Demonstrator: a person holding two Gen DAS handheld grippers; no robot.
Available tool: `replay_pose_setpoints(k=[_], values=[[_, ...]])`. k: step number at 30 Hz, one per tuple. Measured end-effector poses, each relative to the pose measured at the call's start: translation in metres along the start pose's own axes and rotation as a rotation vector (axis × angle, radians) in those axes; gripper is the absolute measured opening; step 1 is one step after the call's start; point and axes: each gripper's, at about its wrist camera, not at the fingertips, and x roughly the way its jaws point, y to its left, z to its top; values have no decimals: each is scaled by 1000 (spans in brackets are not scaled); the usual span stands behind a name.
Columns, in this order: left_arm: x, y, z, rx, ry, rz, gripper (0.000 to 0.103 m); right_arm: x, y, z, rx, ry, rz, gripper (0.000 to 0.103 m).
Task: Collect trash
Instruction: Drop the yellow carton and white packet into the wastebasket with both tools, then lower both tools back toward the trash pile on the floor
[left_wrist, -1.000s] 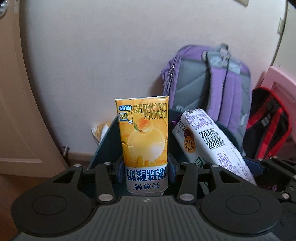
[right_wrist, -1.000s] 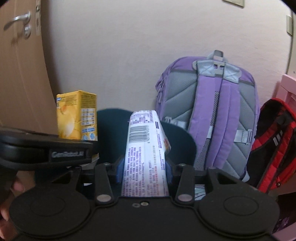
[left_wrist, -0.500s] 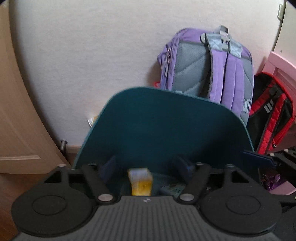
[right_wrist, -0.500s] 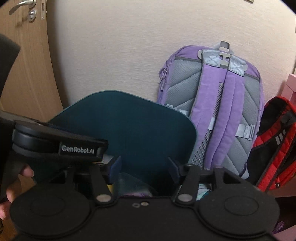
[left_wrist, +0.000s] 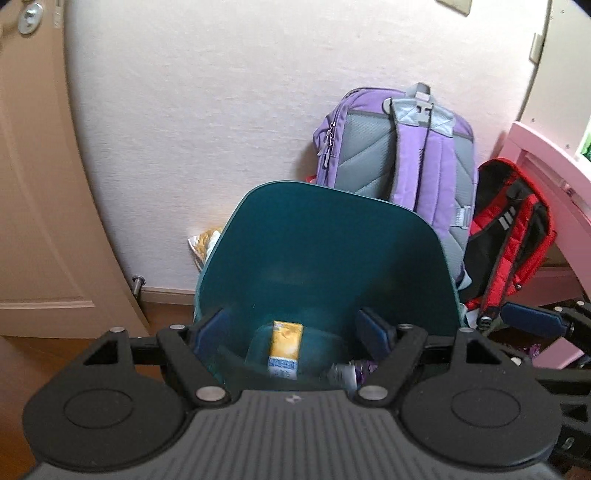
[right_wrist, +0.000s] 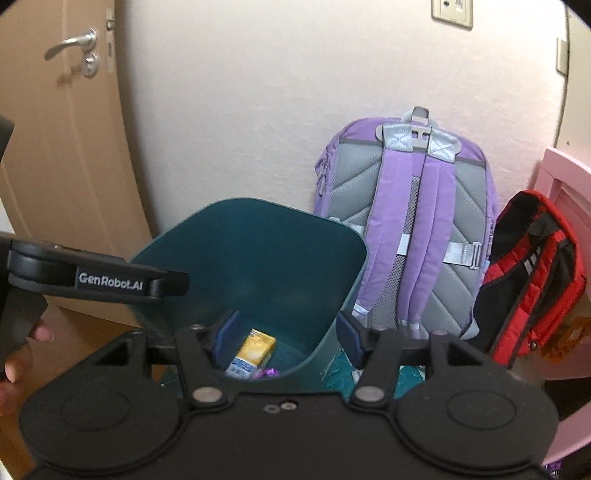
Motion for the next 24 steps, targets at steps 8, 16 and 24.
replay_pose_setpoints(k=[8, 16, 24], values=[[-58, -2, -40, 36, -40, -9, 77, -52, 29, -26, -22, -26, 19, 60], [-93, 1, -92, 70, -44, -16, 77, -79, 50, -69, -17, -20, 57, 63], [-78, 10, -164, 95, 23, -24, 77, -59, 59, -141, -4, 73, 72, 65]])
